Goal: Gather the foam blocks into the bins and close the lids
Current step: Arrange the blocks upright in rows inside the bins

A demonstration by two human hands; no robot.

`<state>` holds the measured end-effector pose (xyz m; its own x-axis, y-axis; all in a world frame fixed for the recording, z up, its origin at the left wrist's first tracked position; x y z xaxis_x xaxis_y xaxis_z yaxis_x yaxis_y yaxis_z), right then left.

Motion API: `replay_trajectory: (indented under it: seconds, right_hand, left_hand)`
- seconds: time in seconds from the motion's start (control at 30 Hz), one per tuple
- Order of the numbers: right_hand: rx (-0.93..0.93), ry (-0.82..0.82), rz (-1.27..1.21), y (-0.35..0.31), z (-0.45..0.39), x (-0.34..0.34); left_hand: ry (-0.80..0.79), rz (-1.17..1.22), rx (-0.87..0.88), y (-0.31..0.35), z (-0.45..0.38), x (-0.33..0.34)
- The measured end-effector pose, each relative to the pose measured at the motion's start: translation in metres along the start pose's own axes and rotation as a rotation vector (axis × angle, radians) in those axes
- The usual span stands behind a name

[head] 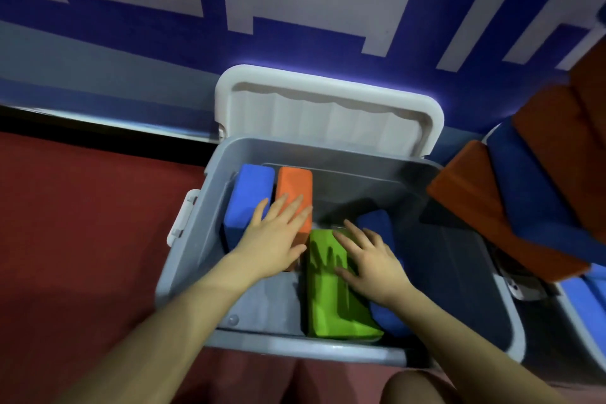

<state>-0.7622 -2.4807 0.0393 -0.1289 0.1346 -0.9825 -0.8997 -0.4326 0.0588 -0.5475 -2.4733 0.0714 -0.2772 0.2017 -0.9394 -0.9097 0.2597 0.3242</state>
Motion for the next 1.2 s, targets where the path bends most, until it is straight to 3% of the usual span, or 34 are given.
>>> replay_trajectory:
  seconds: [0.13,0.47,0.77,1.03,1.2]
  right_hand:
    - [0.041,-0.15,0.11,0.042,0.027,0.005]
    - [0.023,-0.494,-0.002,0.067,0.046,0.024]
    - [0.049,-0.258,-0.035,0.053,0.044,0.013]
    - [0.143,-0.245,-0.147,0.058,0.045,0.02]
    - [0.188,-0.046,-0.287,0.062,0.046,0.011]
  left_hand:
    - [-0.14,0.016,0.122,0.036,-0.013,0.025]
    - [-0.457,-0.123,0.234,0.077,-0.035,0.08]
    - [-0.302,-0.114,0.163,0.083,-0.042,0.097]
    - [-0.258,-0.063,0.08,0.078,-0.042,0.1]
    - [-0.142,0.151,0.069,0.082,-0.046,0.094]
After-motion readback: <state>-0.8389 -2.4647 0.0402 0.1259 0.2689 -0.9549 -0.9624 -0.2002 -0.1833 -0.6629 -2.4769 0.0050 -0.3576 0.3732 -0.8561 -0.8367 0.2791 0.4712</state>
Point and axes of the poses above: each hand's wrist, its own z-axis away from the middle knuckle, its own x-axis out of the palm, y = z × x, the point moved 1 cm from there along -z, towards the middle knuckle, and after that the axes turned 11 degrees about z, right-handed, at the moved point
